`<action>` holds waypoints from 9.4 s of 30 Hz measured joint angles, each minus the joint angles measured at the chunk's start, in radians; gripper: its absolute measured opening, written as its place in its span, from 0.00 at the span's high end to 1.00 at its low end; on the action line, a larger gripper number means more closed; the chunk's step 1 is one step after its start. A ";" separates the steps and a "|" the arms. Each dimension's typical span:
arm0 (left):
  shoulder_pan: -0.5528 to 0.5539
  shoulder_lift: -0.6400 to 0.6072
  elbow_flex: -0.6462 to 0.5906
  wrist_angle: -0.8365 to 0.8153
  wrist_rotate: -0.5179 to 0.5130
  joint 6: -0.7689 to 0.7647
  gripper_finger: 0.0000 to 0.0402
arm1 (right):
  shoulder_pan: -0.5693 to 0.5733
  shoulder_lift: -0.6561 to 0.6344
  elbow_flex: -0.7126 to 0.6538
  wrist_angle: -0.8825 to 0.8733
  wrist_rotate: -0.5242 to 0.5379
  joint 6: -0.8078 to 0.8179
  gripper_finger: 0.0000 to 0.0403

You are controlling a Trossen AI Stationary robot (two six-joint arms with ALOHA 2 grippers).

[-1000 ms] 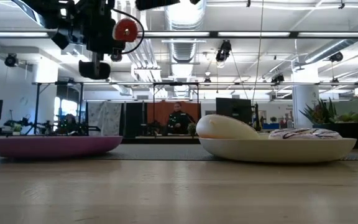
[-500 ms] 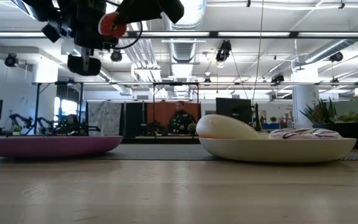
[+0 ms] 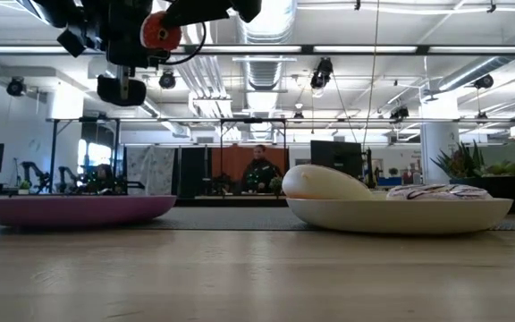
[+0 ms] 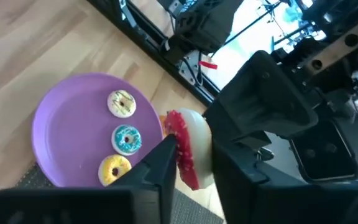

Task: Pick & Place donuts
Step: Put the small red donut on the violet plate, then put the small orange donut on the violet plate

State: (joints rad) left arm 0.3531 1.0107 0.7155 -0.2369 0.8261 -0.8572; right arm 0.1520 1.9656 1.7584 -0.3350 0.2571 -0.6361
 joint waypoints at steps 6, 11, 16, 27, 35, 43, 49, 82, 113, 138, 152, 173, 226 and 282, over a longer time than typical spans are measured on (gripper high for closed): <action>-0.010 -0.003 0.002 0.012 -0.072 0.016 1.00 | -0.004 0.000 -0.001 -0.022 -0.030 0.127 0.91; -0.045 -0.018 0.018 0.020 -0.226 0.089 0.95 | -0.006 0.000 -0.001 -0.029 -0.066 0.281 0.97; -0.060 -0.044 0.019 -0.053 -0.341 0.150 0.78 | -0.006 0.000 -0.002 -0.028 -0.064 0.405 0.97; -0.067 -0.228 0.016 -0.396 -0.812 0.249 0.58 | -0.019 -0.015 0.003 0.021 -0.004 0.835 0.96; -0.219 -0.442 0.016 -0.506 -1.260 0.428 0.57 | -0.123 0.133 -0.008 0.080 -0.338 1.485 0.96; -0.295 -0.500 0.018 -0.570 -1.335 0.437 0.57 | -0.136 0.334 0.034 0.123 -0.549 1.625 0.96; -0.295 -0.510 0.016 -0.665 -1.382 0.436 0.57 | -0.118 0.394 0.093 0.031 -0.505 1.609 0.93; -0.092 0.056 -0.198 -0.513 -1.149 0.092 0.57 | -0.101 0.146 0.156 -0.519 -0.144 1.171 0.50; 0.064 -0.125 -0.226 -0.748 -0.857 -0.002 0.62 | -0.063 -0.101 -0.304 -0.181 -0.122 1.339 0.50; 0.058 -0.032 -0.315 -0.583 -0.782 -0.044 0.79 | -0.067 -0.100 -0.304 -0.158 -0.099 1.304 0.50; 0.057 -0.095 -0.276 -0.214 -0.826 0.013 1.00 | -0.068 -0.118 -0.304 -0.114 -0.096 1.227 0.50; -0.311 -0.185 -0.171 0.367 -1.322 0.540 1.00 | -0.127 -0.179 -0.304 0.326 0.157 0.866 0.50; -0.490 -0.026 0.058 -0.169 -1.469 0.318 0.55 | -0.137 -0.172 -0.304 0.196 0.049 0.661 0.97; -0.598 -0.467 0.115 -0.750 -1.262 -0.397 0.55 | 0.014 0.646 0.523 -0.217 -0.066 0.209 0.76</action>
State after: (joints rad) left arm -0.2451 0.5434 0.8303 -0.9870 -0.4358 -1.2545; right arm 0.1658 2.6114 2.2816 -0.5521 0.1909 -0.4275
